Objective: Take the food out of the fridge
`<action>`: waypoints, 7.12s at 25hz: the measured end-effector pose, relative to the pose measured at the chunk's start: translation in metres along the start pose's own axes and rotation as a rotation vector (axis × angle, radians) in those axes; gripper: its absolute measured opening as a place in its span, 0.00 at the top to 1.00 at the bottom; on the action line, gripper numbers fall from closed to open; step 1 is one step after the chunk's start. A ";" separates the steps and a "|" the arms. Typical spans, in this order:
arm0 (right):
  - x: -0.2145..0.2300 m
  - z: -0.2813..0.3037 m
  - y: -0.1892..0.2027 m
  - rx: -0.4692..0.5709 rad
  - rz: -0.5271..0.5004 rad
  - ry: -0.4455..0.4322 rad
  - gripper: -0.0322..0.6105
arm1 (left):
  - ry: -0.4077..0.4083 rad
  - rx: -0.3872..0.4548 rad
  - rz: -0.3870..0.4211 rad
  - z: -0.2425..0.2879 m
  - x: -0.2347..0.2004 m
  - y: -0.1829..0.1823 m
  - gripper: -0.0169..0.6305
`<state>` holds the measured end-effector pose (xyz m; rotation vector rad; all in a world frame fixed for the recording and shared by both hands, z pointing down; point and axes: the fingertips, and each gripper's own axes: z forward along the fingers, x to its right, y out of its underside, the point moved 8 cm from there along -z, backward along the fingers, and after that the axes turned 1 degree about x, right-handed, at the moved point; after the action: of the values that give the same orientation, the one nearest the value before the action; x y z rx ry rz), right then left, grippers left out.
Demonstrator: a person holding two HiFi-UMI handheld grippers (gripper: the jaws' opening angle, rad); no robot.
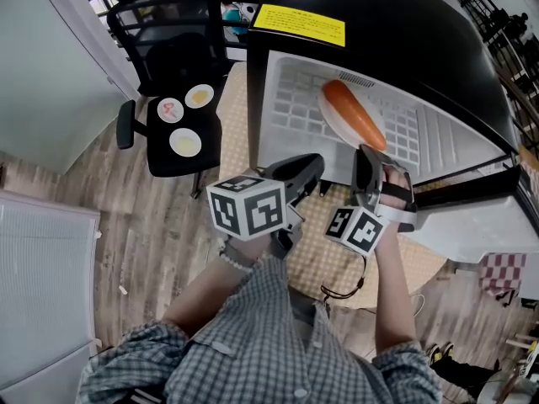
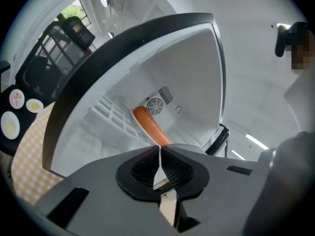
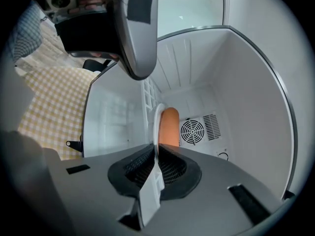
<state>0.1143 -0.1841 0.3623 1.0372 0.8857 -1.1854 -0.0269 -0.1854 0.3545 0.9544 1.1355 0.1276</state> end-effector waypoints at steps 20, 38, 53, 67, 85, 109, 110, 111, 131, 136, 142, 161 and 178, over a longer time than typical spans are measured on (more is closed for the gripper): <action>-0.005 -0.017 0.014 0.066 -0.043 0.021 0.91 | 0.029 0.074 -0.469 0.052 -0.023 0.002 0.78; -0.011 -0.031 0.023 0.123 -0.100 0.036 0.92 | 0.045 0.080 -0.618 0.060 -0.027 0.013 0.78; -0.017 -0.037 0.031 0.161 -0.218 0.067 0.92 | 0.089 0.145 -0.809 0.067 -0.029 0.020 0.82; -0.002 -0.054 0.044 0.144 0.217 0.045 0.92 | 0.113 0.177 -0.853 0.067 -0.025 0.018 0.87; -0.013 -0.040 0.080 0.429 2.210 -0.307 0.81 | 0.138 0.170 -0.849 0.067 -0.028 0.017 0.87; -0.014 -0.015 0.073 0.489 2.492 -0.305 0.85 | 0.111 0.156 -0.714 0.067 -0.024 0.017 0.90; -0.014 -0.015 0.073 0.490 2.490 -0.306 0.86 | 0.113 0.155 -0.712 0.067 -0.024 0.017 0.90; -0.014 -0.015 0.073 0.492 2.489 -0.306 0.86 | 0.114 0.153 -0.709 0.067 -0.023 0.017 0.90; -0.023 -0.058 0.079 0.492 2.468 -0.225 0.86 | 0.180 0.083 -0.666 0.055 -0.002 0.038 0.91; -0.030 -0.074 0.085 0.483 2.477 -0.187 0.86 | 0.194 0.046 -0.653 0.053 0.007 0.050 0.91; -0.040 -0.096 0.093 0.463 2.477 -0.141 0.86 | 0.212 -0.005 -0.641 0.051 0.017 0.066 0.92; -0.093 -0.133 0.112 0.314 2.478 -0.083 0.86 | 0.212 -0.165 -0.612 0.046 0.012 0.123 0.92; -0.158 -0.133 0.119 0.173 2.539 -0.095 0.86 | 0.169 -0.318 -0.632 0.048 -0.030 0.179 0.93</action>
<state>0.2030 -0.0040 0.4905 1.1804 -0.8442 0.9015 0.0632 -0.1186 0.5053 0.2795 1.4727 -0.1256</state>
